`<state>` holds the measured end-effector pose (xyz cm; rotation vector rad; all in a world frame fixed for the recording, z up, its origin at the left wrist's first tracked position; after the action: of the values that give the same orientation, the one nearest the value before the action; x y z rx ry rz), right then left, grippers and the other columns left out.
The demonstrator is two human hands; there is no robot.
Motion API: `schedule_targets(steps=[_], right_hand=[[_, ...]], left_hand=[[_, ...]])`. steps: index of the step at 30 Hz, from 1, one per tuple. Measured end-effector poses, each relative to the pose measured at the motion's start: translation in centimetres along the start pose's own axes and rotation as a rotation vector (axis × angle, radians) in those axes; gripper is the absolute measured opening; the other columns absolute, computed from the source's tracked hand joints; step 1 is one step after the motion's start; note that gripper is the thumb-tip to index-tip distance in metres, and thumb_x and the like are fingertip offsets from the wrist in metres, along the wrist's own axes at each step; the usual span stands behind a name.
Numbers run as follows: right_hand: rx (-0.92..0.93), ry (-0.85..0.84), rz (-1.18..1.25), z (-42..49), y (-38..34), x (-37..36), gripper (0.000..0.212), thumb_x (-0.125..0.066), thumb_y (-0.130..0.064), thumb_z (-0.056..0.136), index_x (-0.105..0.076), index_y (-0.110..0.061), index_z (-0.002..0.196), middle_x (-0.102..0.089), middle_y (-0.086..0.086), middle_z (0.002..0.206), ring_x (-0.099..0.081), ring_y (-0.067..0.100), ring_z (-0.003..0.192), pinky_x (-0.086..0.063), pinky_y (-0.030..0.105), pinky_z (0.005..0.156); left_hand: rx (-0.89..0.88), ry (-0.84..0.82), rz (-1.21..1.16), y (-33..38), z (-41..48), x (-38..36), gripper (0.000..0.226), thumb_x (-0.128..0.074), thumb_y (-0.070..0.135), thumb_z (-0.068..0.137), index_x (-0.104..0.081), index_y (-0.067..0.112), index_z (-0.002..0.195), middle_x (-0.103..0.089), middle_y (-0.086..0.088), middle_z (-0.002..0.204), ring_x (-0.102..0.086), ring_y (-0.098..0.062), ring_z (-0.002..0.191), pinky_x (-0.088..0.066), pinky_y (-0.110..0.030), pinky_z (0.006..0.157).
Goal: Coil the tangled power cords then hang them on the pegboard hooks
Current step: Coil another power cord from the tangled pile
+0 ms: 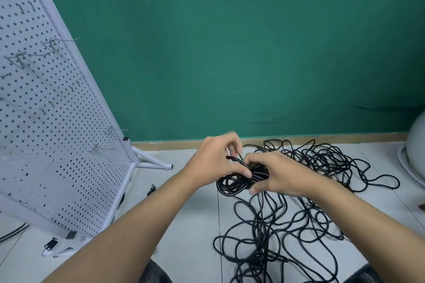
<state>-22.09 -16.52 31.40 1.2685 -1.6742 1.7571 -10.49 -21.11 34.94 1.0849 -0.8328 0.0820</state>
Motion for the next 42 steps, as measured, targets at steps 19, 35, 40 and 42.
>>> schedule_targets(steps=[19, 35, 40, 42], right_hand=[[0.113, 0.255, 0.118, -0.3, -1.9, 2.3, 0.059, -0.089, -0.022, 0.08, -0.066, -0.039, 0.133, -0.067, -0.03, 0.125, -0.065, -0.003, 0.115, -0.048, 0.031, 0.106], [-0.14, 0.555, 0.028, -0.7, 3.2, 4.8, 0.062, -0.079, -0.034, 0.09, -0.054, -0.031, 0.147, -0.066, -0.003, 0.116, -0.059, 0.007, 0.104, -0.037, 0.021, 0.091], [-0.163, 0.57, -0.116, -0.3, 2.9, 4.8, 0.063, -0.073, -0.034, 0.095, -0.047, -0.029, 0.152, -0.062, -0.001, 0.107, -0.062, 0.023, 0.101, -0.053, 0.041, 0.089], [-0.179, 0.562, -0.118, -0.2, 2.9, 4.8, 0.065, -0.073, -0.034, 0.094, -0.044, -0.031, 0.153, -0.062, 0.0, 0.113, -0.061, 0.025, 0.109, -0.051, 0.041, 0.092]], left_hand=[[0.361, -0.212, -0.32, -5.7, -1.9, -1.0, 0.06, -0.057, 0.083, 0.082, -0.072, 0.03, 0.106, -0.077, 0.001, 0.102, -0.073, -0.019, 0.091, -0.058, -0.048, 0.096], [0.265, -0.229, 0.134, -3.2, -1.1, -3.6, 0.04, -0.048, 0.036, 0.108, -0.08, 0.016, 0.096, -0.04, -0.001, 0.051, -0.045, -0.001, 0.047, -0.03, -0.014, 0.051], [0.177, -0.14, 0.22, -1.0, -1.0, -1.9, 0.039, -0.049, 0.034, 0.108, -0.072, 0.014, 0.083, -0.04, 0.003, 0.05, -0.035, -0.014, 0.048, -0.03, -0.028, 0.053], [0.104, -0.045, 0.171, 0.2, -1.2, -0.5, 0.03, -0.055, 0.029, 0.105, -0.066, 0.012, 0.084, -0.051, -0.003, 0.056, -0.036, -0.013, 0.052, -0.034, -0.032, 0.057]])
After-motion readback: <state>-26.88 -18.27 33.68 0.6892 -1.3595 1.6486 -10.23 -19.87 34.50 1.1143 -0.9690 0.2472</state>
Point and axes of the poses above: each hand's wrist, its own z-axis towards the middle knuckle, its own x-axis out of the back of the hand, y = z × x, the point moved 10 cm from there along z, towards the middle knuckle
